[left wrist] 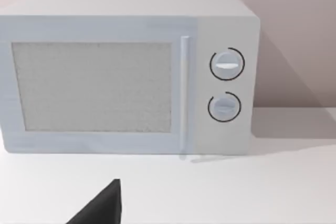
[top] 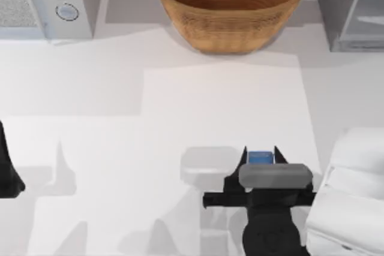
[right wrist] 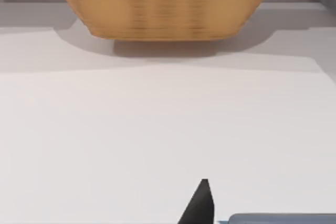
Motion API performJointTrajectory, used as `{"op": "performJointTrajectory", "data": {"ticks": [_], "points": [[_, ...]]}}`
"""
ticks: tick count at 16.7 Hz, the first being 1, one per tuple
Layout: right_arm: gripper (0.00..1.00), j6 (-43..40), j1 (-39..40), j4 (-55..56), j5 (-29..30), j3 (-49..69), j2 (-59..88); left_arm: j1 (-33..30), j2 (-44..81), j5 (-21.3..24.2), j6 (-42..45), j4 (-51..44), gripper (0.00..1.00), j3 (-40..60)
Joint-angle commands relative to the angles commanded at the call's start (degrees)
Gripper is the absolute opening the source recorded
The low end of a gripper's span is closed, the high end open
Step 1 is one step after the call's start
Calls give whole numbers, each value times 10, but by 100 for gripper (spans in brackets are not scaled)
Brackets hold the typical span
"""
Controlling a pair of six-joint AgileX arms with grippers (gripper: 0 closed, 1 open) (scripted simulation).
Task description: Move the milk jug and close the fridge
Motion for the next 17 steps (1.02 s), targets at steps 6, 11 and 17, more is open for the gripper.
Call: {"op": "performJointTrajectory", "data": {"ticks": [6,11,17], "points": [[0,0,0,0,0,0,0,0,0,0,0,0,100,0],[0,0,0,0,0,0,0,0,0,0,0,0,100,0],[0,1,1,-30,-2,-4,-34,0,0,0,0,0,100,0]]}}
